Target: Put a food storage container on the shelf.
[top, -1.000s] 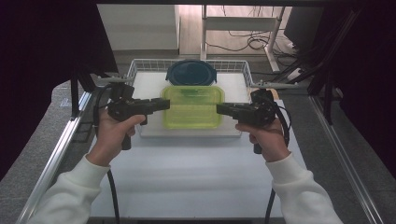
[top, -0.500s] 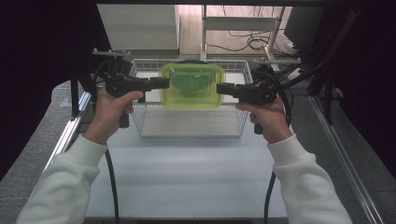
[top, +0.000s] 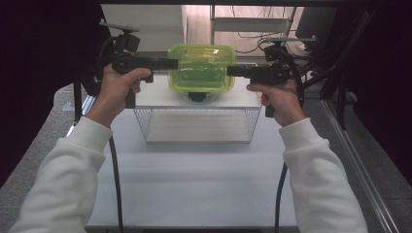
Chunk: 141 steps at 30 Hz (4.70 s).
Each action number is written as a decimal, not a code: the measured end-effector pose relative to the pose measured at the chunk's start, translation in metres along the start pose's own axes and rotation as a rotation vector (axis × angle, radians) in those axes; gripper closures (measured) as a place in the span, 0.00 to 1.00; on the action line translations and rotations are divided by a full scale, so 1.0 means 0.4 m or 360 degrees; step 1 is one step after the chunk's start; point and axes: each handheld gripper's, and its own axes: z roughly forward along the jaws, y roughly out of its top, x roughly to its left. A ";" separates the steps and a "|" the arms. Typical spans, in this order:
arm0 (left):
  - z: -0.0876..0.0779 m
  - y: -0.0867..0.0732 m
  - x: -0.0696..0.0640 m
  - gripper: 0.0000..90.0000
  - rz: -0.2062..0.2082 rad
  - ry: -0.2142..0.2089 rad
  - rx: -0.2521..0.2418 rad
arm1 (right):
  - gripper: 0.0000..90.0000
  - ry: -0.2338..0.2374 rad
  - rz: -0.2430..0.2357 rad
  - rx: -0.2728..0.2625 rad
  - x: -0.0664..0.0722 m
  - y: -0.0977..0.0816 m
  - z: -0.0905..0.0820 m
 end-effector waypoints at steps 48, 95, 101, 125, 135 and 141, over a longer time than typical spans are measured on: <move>0.143 0.009 0.229 0.77 -0.0536 -0.0045 0.0032 | 0.78 0.0023 0.0676 0.0037 -0.190 0.030 0.175; -0.050 -0.272 0.056 0.17 0.0135 0.0271 -0.0020 | 0.19 -0.0093 -0.0209 -0.0009 -0.076 -0.197 -0.045; -0.040 -0.394 0.044 0.17 0.0176 0.0305 0.0039 | 0.20 -0.0103 -0.0232 0.0012 -0.089 -0.317 -0.064; 0.030 -0.738 0.115 0.17 0.0047 0.0453 0.0322 | 0.23 -0.0315 -0.0090 0.0249 -0.190 -0.683 -0.070; 0.028 -0.741 0.123 0.17 0.0039 0.0477 0.0327 | 0.23 -0.0304 -0.0042 0.0241 -0.198 -0.692 -0.073; 0.030 -0.738 0.130 0.17 0.0009 0.0486 0.0317 | 0.22 -0.0318 -0.0043 0.0227 -0.203 -0.693 -0.080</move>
